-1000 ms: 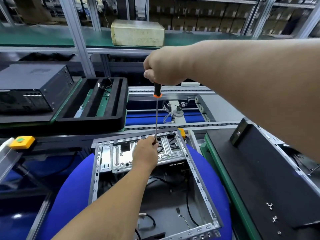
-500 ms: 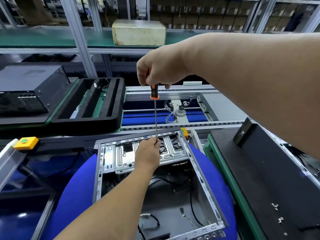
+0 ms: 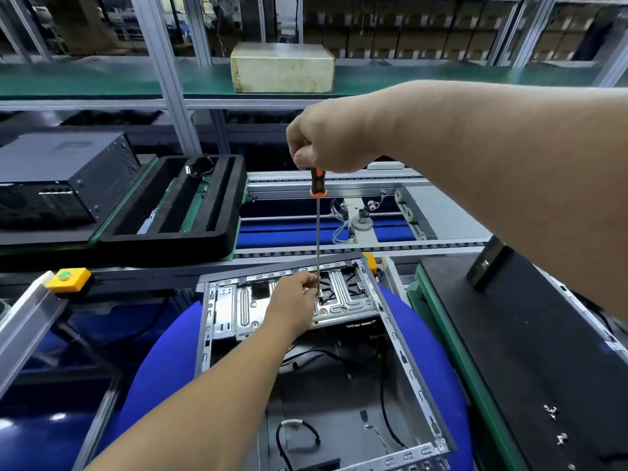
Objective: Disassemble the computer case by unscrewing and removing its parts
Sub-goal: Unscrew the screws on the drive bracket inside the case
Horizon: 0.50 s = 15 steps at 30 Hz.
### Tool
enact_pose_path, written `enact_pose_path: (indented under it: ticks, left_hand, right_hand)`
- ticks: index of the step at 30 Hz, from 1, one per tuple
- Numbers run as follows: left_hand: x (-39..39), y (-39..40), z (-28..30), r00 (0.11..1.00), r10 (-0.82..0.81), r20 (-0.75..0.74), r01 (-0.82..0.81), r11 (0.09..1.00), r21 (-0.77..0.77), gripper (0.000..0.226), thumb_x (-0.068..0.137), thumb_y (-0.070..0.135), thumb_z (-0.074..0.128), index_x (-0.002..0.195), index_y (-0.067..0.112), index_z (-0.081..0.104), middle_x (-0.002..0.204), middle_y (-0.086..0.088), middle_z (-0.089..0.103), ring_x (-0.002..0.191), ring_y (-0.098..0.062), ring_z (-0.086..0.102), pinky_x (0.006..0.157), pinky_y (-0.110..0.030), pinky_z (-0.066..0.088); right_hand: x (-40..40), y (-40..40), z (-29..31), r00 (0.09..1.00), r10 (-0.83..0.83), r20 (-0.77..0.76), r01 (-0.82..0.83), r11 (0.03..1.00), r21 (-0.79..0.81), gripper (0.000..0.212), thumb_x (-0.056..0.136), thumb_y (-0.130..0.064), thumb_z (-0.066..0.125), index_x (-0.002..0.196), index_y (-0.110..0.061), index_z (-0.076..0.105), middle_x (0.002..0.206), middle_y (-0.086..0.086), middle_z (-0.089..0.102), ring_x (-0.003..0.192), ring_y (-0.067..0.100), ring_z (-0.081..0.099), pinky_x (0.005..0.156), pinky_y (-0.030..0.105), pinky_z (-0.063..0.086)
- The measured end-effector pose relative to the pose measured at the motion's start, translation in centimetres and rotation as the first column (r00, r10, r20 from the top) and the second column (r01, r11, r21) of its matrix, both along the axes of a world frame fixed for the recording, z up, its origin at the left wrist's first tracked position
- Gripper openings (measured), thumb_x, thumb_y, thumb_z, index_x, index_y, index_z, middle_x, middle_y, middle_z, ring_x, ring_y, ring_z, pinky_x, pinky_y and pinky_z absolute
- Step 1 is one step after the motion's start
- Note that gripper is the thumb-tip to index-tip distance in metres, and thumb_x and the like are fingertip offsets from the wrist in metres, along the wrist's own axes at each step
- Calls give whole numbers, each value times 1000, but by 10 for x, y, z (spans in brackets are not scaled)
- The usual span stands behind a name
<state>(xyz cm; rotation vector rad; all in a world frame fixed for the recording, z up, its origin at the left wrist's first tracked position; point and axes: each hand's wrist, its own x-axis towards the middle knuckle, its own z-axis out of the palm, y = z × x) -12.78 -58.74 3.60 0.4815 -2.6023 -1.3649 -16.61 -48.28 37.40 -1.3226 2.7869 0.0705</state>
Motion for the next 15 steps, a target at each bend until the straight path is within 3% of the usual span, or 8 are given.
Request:
enact_pose_path:
  ticks: [2, 4, 7, 9, 12, 15]
  left_hand:
    - [5, -4, 1, 1000, -30, -1, 30, 996, -83, 24, 102, 7, 60, 117, 20, 75, 106, 6, 71, 90, -10, 68, 74, -18, 53]
    - [13, -6, 1, 998, -59, -24, 52, 975, -214, 27, 102, 15, 61, 127, 18, 71, 116, 2, 68, 101, -16, 67, 87, -34, 58]
    - [25, -6, -4, 989, -145, 35, 143, 856, -497, 42, 102, 38, 59, 142, 23, 58, 135, 5, 59, 133, -21, 46, 112, -42, 39]
    - [28, -5, -7, 982, -165, 92, 188, 823, -535, 51, 103, 48, 53, 149, 26, 49, 146, 8, 50, 141, -19, 34, 117, -43, 28]
    - [28, -4, -8, 982, -159, 103, 189, 821, -539, 55, 104, 51, 49, 152, 27, 44, 151, 8, 45, 145, -19, 29, 121, -43, 22]
    - [27, -4, -7, 979, -159, 126, 202, 817, -540, 55, 105, 51, 46, 155, 28, 41, 155, 8, 41, 147, -19, 26, 122, -44, 18]
  right_hand:
    - [5, 3, -1, 1000, 24, 19, -24, 1000, 3, 11, 103, -30, 51, 94, -28, 58, 99, 2, 65, 97, 29, 67, 93, 48, 55]
    - [9, 5, 2, 998, 36, 50, -36, 999, 5, 12, 103, -29, 52, 106, -22, 62, 107, 6, 66, 102, 32, 67, 95, 49, 54]
    - [12, 5, 3, 995, 57, 81, -58, 998, 12, 24, 102, -28, 54, 120, -18, 66, 113, 9, 68, 104, 32, 68, 95, 50, 54]
    - [12, 2, 2, 994, 53, 98, -54, 998, 11, 24, 102, -30, 54, 121, -20, 66, 113, 8, 69, 102, 31, 69, 93, 49, 56]
    - [7, -3, -1, 996, -13, 87, 13, 1000, 2, 27, 105, -42, 47, 117, -24, 63, 108, 6, 68, 94, 28, 69, 75, 42, 55]
    - [2, -5, -5, 987, -7, -161, 34, 985, 170, 43, 110, -47, 27, 125, -20, 57, 110, 8, 64, 97, 33, 64, 84, 45, 53]
